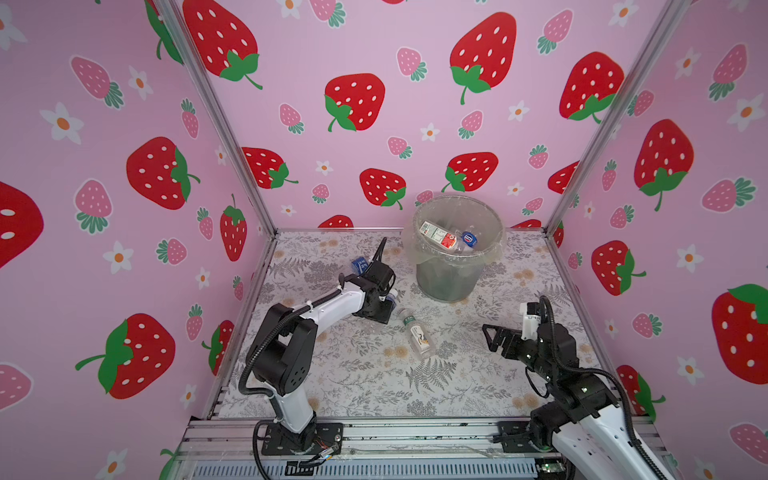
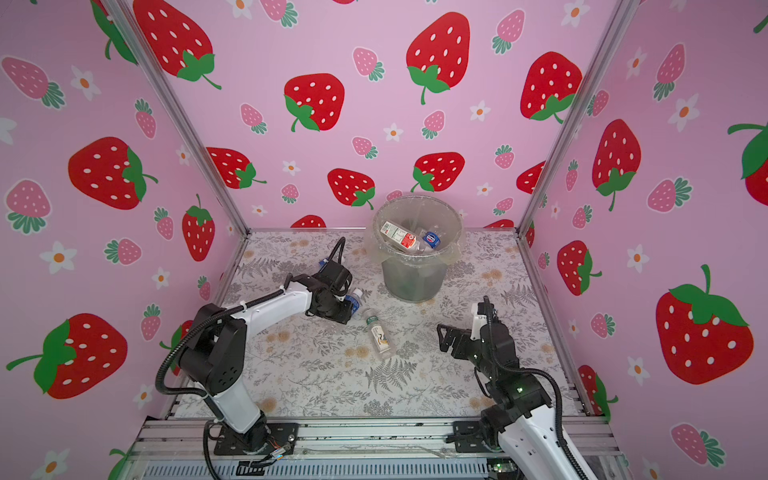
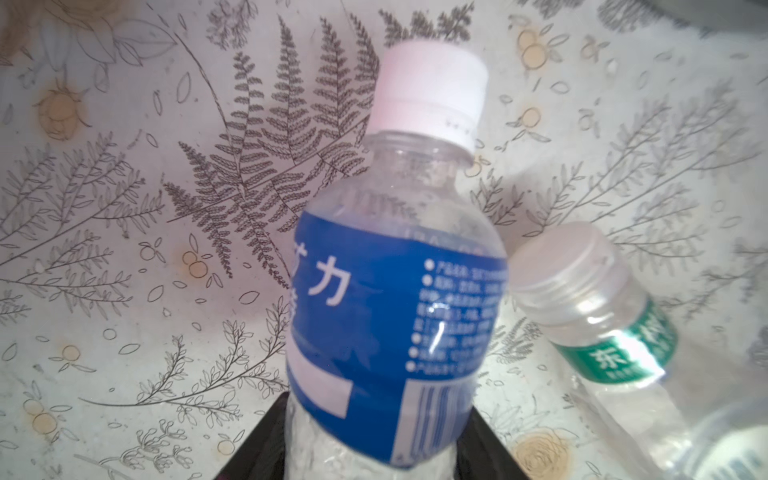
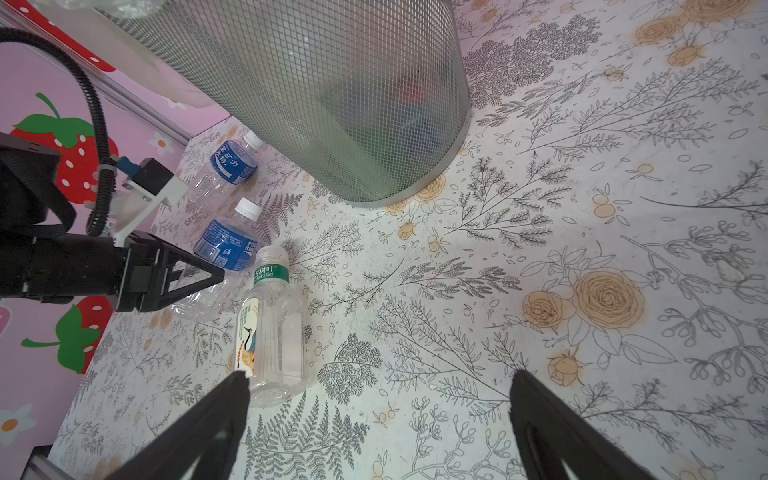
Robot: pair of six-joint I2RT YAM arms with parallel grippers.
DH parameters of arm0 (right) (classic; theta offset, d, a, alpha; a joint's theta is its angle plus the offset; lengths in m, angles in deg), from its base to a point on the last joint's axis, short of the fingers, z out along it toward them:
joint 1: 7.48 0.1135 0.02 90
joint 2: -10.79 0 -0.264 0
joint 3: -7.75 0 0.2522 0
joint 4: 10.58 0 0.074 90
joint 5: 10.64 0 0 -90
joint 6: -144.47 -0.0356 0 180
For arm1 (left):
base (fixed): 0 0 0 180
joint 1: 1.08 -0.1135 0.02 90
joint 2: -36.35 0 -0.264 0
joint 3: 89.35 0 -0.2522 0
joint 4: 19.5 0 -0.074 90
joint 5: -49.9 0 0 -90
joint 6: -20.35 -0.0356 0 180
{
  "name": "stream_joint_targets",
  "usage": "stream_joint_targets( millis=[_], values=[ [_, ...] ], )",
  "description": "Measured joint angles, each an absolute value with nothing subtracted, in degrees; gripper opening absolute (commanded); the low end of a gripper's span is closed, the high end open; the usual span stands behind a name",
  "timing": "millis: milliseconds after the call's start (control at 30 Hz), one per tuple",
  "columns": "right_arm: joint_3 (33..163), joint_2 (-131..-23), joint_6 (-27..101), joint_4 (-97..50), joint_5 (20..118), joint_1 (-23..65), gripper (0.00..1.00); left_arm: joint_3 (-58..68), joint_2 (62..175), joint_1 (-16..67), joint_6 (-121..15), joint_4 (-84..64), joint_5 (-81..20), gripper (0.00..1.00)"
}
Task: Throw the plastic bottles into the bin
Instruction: 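Lower the left gripper onto the blue-labelled bottle nearest the green-labelled one and close, then lift the blue-labelled bottle with the left gripper and carry it over the bin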
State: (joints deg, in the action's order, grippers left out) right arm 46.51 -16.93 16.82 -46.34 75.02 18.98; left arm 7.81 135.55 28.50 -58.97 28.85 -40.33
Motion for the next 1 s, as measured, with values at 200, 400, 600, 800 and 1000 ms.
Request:
stream_joint_targets(
  millis=[200,400,600,800,1000],
  values=[
    [46.5,-16.9,16.8,-46.3,75.0,19.0,0.99,8.1,129.3,28.4,-55.8,28.7,-38.3,0.53],
    [46.5,-16.9,16.8,-46.3,75.0,19.0,0.99,8.2,124.7,28.3,-52.6,28.3,-36.0,0.53],
    [46.5,-16.8,16.8,-46.3,75.0,19.0,0.99,9.9,118.4,28.3,-50.1,26.6,-32.9,0.53],
    [46.5,-16.8,16.8,-46.3,75.1,19.0,0.99,13.8,109.9,28.3,-49.3,21.8,-31.4,0.52],
    [46.5,-16.8,16.8,-46.3,75.0,19.0,0.99,15.5,103.9,28.2,-47.7,18.8,-31.8,0.50]
  ],
)
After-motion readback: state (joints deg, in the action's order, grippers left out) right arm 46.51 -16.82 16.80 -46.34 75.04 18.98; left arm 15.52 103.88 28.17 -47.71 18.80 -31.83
